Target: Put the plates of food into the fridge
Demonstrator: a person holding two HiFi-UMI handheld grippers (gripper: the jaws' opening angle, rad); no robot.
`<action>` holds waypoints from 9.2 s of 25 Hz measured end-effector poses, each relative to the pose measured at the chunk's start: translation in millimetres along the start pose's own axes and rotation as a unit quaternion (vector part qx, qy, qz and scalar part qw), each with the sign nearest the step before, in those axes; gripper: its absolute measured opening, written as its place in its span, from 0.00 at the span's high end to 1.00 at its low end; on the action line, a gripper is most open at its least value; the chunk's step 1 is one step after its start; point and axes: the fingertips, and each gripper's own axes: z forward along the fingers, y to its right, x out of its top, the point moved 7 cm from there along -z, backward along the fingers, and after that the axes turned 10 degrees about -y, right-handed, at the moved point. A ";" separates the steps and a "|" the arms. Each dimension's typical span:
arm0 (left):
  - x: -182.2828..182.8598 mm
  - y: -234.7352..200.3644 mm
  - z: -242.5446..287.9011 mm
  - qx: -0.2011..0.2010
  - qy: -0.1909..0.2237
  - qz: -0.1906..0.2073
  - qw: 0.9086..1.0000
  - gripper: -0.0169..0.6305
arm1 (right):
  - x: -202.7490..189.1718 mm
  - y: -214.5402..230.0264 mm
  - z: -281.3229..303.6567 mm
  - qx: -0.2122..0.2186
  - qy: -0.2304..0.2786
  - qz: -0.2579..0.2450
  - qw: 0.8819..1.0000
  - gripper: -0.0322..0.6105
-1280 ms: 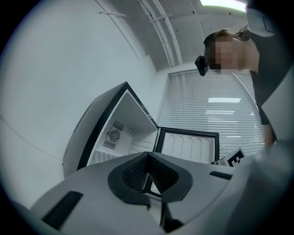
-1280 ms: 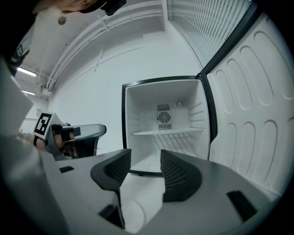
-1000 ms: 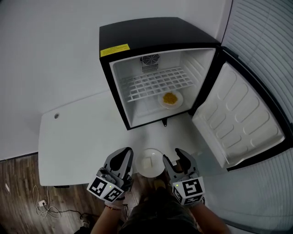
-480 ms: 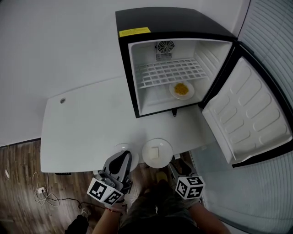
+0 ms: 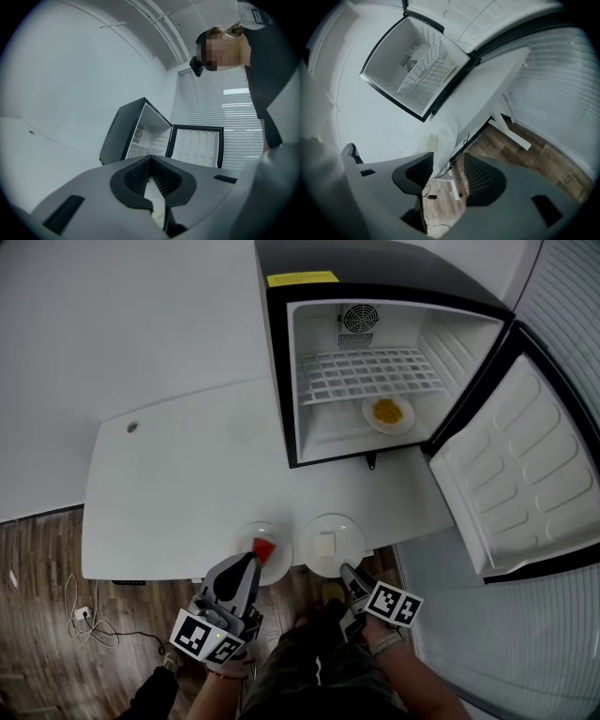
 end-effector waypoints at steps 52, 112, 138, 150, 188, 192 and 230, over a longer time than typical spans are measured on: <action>10.4 -23.5 179.8 -0.031 0.010 -0.038 0.999 0.96 | 201.6 -61.7 77.7 0.159 0.065 0.192 0.966 0.93; 28.0 -147.4 225.1 0.121 0.045 -0.077 0.989 0.96 | 290.6 -113.1 144.9 -0.112 0.027 -0.195 0.974 0.78; 32.9 -119.4 210.6 0.094 0.055 -0.097 0.989 0.96 | 252.4 -135.6 73.6 -0.077 0.109 -0.365 0.921 0.56; 50.1 -67.2 171.1 0.035 0.085 -0.113 0.989 0.96 | 214.3 -147.7 -2.5 -0.051 0.180 -0.395 0.899 0.94; -21.5 -90.9 -66.7 0.179 0.057 -0.049 0.981 0.96 | 15.2 -159.8 23.7 0.025 0.007 -0.393 0.919 0.94; -33.9 -92.3 -72.2 0.181 0.049 -0.058 0.981 0.96 | -18.7 -132.6 31.3 0.018 -0.049 -0.342 0.938 0.94; -63.3 -94.6 -93.7 0.215 0.031 -0.094 0.972 0.96 | -76.5 -78.9 97.4 0.194 -0.191 0.188 0.944 0.92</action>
